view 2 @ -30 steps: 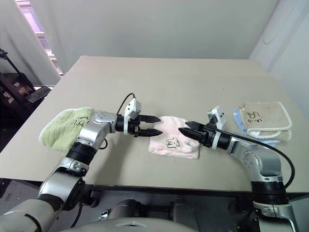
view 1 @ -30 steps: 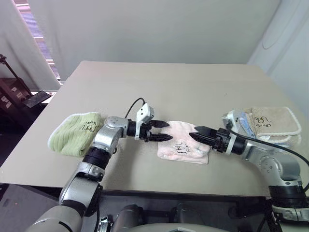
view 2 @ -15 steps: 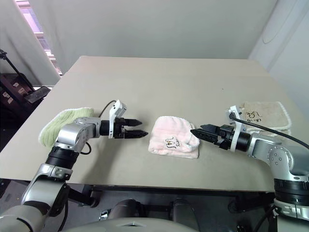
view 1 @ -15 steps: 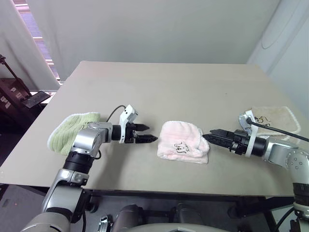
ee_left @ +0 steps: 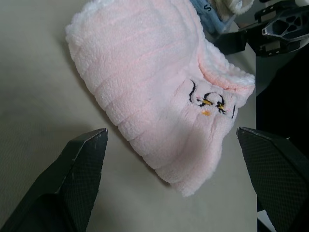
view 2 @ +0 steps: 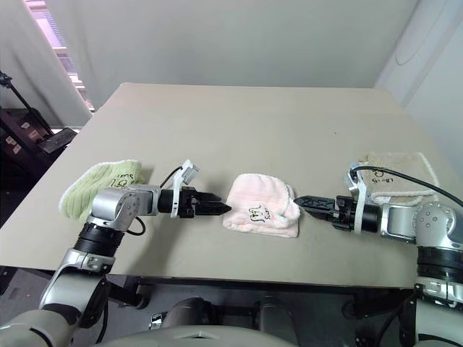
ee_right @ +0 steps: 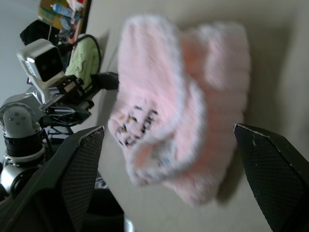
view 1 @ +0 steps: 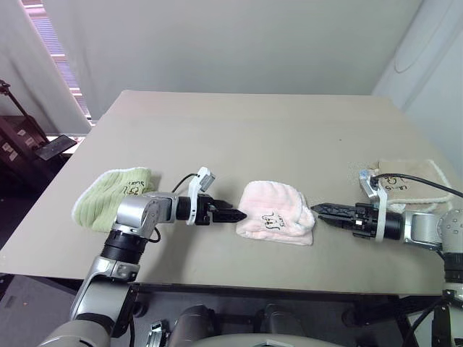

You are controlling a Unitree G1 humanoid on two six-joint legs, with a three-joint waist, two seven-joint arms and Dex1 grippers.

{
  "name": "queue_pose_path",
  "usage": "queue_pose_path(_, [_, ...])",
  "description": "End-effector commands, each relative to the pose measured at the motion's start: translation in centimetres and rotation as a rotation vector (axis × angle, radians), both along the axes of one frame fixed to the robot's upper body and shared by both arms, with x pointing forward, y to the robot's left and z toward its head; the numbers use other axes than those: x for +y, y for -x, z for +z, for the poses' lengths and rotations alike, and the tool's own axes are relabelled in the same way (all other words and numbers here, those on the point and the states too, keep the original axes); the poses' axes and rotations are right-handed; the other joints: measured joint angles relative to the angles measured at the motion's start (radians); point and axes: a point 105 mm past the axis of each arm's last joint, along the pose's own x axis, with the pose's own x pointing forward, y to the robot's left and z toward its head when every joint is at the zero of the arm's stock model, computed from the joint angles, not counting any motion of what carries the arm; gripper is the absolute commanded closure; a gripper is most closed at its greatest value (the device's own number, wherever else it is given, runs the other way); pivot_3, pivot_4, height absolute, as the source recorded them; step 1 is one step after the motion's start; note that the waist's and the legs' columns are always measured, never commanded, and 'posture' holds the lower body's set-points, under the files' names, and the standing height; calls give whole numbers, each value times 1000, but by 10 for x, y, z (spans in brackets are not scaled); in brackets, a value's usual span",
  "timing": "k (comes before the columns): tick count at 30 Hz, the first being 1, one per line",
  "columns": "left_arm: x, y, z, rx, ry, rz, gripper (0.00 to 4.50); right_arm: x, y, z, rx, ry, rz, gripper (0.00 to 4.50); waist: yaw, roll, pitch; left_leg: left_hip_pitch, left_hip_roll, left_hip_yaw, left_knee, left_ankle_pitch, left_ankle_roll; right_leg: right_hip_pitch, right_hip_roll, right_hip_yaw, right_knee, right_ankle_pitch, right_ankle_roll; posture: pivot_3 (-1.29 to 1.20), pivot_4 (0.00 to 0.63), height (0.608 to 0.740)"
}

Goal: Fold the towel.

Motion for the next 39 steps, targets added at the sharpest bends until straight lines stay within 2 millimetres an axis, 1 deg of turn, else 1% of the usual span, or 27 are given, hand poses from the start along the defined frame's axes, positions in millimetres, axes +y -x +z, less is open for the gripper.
queue_pose_path(1, [0,0,8,11,18,9,0,-2,-10,13,-62,14,2,25,-2,1,0,0,0,0,0,0,0,0,0,0,0,0,0,0,0,724])
queue_pose_path(4, [0,-1,-1,120,0,47,0,2,-12,15,-81,10,14,25,-1,1,-1,0,0,0,1,0,0,0,0,0,0,0,0,0,0,724])
queue_pose_path(7, [-10,4,-9,256,18,62,0,6,-14,13,-94,3,10,25,3,1,-1,0,0,0,1,0,0,1,0,0,0,0,1,0,0,724])
queue_pose_path(9, [-16,6,-7,297,46,59,0,7,-14,14,-100,-15,10,25,2,1,-1,0,-1,0,1,0,0,1,0,0,0,2,4,0,0,724])
queue_pose_path(11, [-28,6,-6,393,86,60,0,9,-12,17,-111,-35,9,25,4,1,-1,0,-1,0,1,0,0,1,0,0,0,2,4,0,0,724])
queue_pose_path(15, [-43,9,-8,492,91,47,0,5,-7,20,-125,-51,-6,25,4,1,-1,0,-1,0,1,0,0,1,0,0,0,2,5,0,0,724])
queue_pose_path(18, [-51,9,-10,530,97,50,0,1,-2,24,-147,-48,-18,25,4,1,-1,0,-1,0,1,0,0,1,0,0,0,2,5,0,0,724])
queue_pose_path(22, [-60,7,-13,580,126,59,0,0,10,31,-191,-37,3,25,11,2,-1,0,-1,0,1,0,0,2,0,0,0,2,5,0,0,724])
queue_pose_path(24, [-61,6,-14,588,127,63,0,0,12,31,-195,-33,2,25,16,2,-1,0,-1,0,2,0,1,2,-1,0,0,2,5,0,0,724])
queue_pose_path(26, [-69,7,-11,602,164,45,0,-1,16,28,-192,-20,-3,25,25,2,-1,0,-2,0,2,0,1,2,-1,0,0,2,4,0,0,724])
queue_pose_path(28, [-79,9,-12,599,162,26,0,-2,18,25,-187,-13,-10,25,29,2,-1,0,-2,0,2,0,1,2,-2,0,-1,1,3,0,0,724])
queue_pose_path(31, [-90,10,-8,603,165,-4,0,-1,19,24,-187,-10,-21,25,31,2,-2,0,-2,0,2,-1,2,1,-3,0,-4,2,4,0,0,724])
queue_pose_path(36, [-99,7,-8,608,174,-8,0,-3,17,23,-191,-11,-46,25,26,2,-2,0,-5,0,2,-3,5,2,-6,0,-7,2,5,0,0,724])
queue_pose_path(39, [-103,4,-8,574,167,-2,0,-4,18,22,-192,-3,-57,25,29,2,-2,-1,-5,0,2,-3,6,3,-6,0,-7,2,5,0,0,724])
